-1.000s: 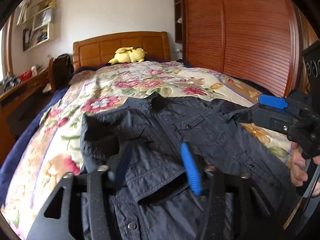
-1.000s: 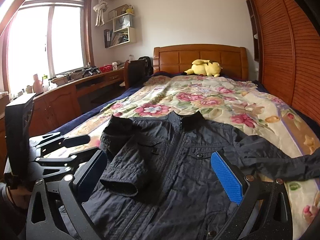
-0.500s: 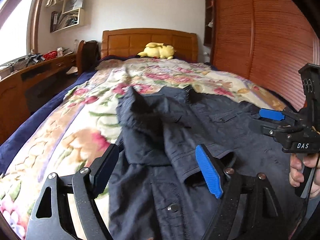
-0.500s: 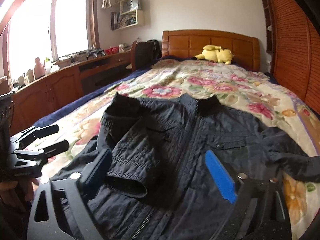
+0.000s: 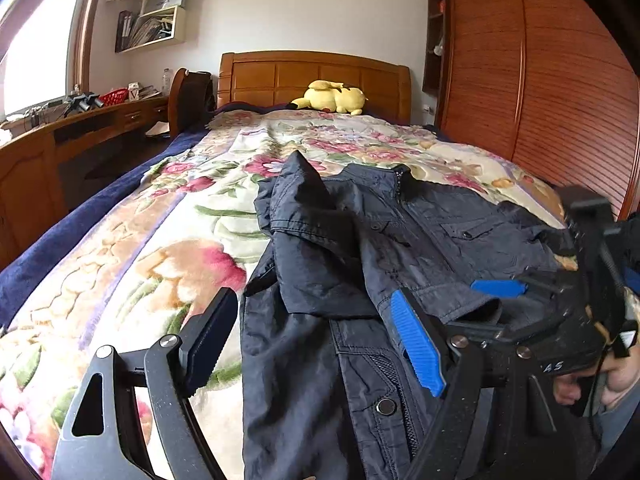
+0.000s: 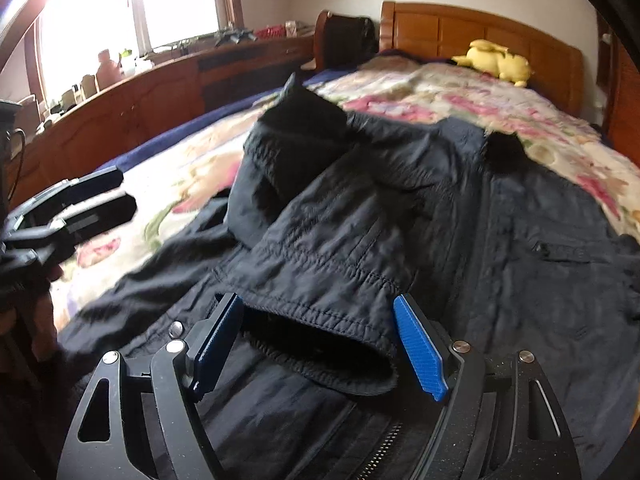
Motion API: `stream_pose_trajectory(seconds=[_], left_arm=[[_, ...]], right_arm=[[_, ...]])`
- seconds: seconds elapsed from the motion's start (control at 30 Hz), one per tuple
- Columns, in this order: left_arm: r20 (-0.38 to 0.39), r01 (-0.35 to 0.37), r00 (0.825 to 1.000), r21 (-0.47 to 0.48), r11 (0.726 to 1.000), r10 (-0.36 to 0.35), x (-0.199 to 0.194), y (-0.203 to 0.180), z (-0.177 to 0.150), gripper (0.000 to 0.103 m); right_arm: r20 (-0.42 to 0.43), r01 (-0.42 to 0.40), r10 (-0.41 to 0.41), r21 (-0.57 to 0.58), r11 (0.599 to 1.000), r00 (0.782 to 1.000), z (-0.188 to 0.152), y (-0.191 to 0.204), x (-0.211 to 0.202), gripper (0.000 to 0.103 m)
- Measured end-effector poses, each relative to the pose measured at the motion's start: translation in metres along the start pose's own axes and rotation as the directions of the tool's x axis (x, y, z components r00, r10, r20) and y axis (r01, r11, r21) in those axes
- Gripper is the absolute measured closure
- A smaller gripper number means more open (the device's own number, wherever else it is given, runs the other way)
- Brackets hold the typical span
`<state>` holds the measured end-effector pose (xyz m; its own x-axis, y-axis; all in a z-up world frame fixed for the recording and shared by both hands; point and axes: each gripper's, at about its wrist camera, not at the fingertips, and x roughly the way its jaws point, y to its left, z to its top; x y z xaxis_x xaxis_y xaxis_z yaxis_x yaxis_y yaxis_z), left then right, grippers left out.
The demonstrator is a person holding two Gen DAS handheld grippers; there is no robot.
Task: Fold large clothes
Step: 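Grasp the folded sleeve with the right tool, lift and lay it flatter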
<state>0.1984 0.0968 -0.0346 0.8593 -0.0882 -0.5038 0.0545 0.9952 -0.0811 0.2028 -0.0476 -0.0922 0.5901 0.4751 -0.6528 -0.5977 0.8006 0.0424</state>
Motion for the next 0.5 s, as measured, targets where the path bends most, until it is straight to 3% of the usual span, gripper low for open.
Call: stream_pose_trajectory(seconds=[0.4,0.5], left_arm=[[0.019,-0.032,0.999,-0.002,0.999,0.032,-0.010,0.010,-0.004,0.023],[0.016,-0.033,0.999,-0.001,0.999,0.033,-0.009,0.009,-0.005,0.023]], right_arm=[[-0.073,-0.042,0.037,-0.072,0.996,0.997,-0.003,0.014,0.019,0.020],[-0.101,-0.020,0.011,-0.093,0.995,0.995,-0.005,0.017,0.027,0.020]])
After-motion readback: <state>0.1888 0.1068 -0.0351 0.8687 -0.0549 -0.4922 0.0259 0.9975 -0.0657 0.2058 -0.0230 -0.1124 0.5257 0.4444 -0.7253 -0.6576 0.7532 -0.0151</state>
